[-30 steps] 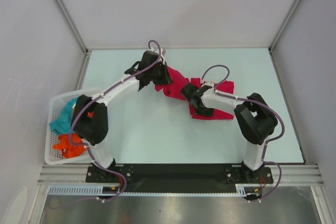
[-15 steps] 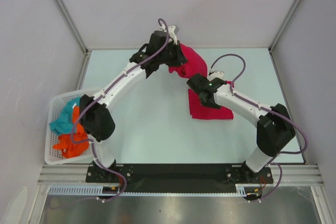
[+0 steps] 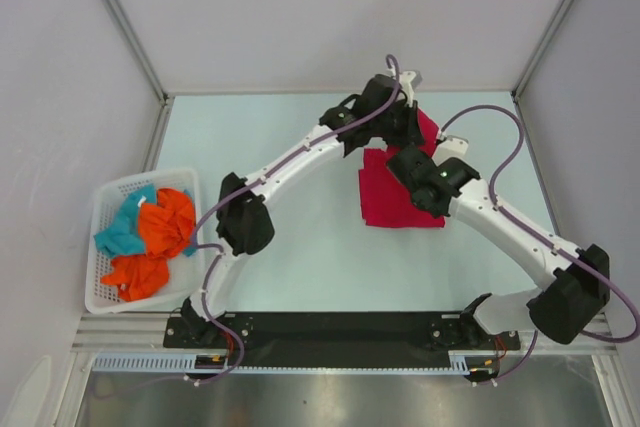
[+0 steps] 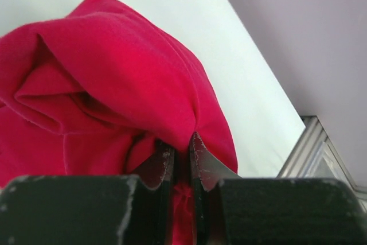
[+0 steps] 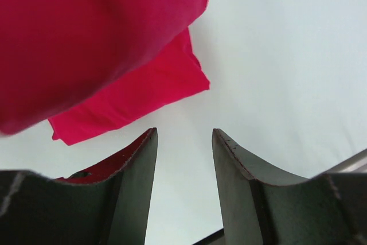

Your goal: Fold and stack the t-shirts

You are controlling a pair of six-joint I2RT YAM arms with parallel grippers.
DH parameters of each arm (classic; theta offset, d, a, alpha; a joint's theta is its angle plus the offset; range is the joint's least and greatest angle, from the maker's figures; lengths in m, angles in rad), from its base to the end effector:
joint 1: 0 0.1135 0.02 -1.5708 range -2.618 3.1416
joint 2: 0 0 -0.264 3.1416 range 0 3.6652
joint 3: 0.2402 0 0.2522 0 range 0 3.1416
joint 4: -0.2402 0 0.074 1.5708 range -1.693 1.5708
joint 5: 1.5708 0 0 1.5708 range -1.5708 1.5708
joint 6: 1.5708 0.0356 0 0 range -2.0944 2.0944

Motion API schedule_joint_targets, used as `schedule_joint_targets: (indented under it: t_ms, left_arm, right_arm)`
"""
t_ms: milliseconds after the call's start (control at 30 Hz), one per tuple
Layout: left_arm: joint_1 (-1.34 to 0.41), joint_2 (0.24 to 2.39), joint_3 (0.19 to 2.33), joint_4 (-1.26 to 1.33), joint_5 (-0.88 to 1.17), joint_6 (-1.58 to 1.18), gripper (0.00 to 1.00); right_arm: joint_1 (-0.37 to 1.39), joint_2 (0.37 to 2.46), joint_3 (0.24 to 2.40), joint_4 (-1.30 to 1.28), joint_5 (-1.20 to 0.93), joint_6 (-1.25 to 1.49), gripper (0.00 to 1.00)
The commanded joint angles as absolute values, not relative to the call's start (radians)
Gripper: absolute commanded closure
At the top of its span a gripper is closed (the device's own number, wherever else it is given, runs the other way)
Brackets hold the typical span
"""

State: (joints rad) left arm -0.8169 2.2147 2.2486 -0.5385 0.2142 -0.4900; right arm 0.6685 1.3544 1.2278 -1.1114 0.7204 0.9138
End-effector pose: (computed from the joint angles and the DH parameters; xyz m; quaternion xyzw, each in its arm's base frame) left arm 0.3480 -0.3817 0.3403 0.1929 0.8360 -0.3803 0.3452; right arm 0.2082 0.1345 0.3047 0.1709 0.9088 -0.1341 0.3562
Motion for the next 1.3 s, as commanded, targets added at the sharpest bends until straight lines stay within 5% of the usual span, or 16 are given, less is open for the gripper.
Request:
schedule_joint_targets:
  t_ms: [0,833,1267]
  left_arm:
    - [-0.856,2.302,2.432,-0.520,0.271,-0.538,0.89]
    - [-0.836,2.195,2.295,-0.517,0.215,-0.489,0.89]
    - [-0.839,1.953,1.806,-0.387,0.207,-0.486,0.89]
  right_arm:
    - [0.657,1.247,1.197,-1.200,0.792,0.971,0.51]
    - [0.586,1.201,1.092,-1.101,0.704,0.917,0.50]
    - [0.586,1.242,1.068,-1.052,0.690,0.902,0.51]
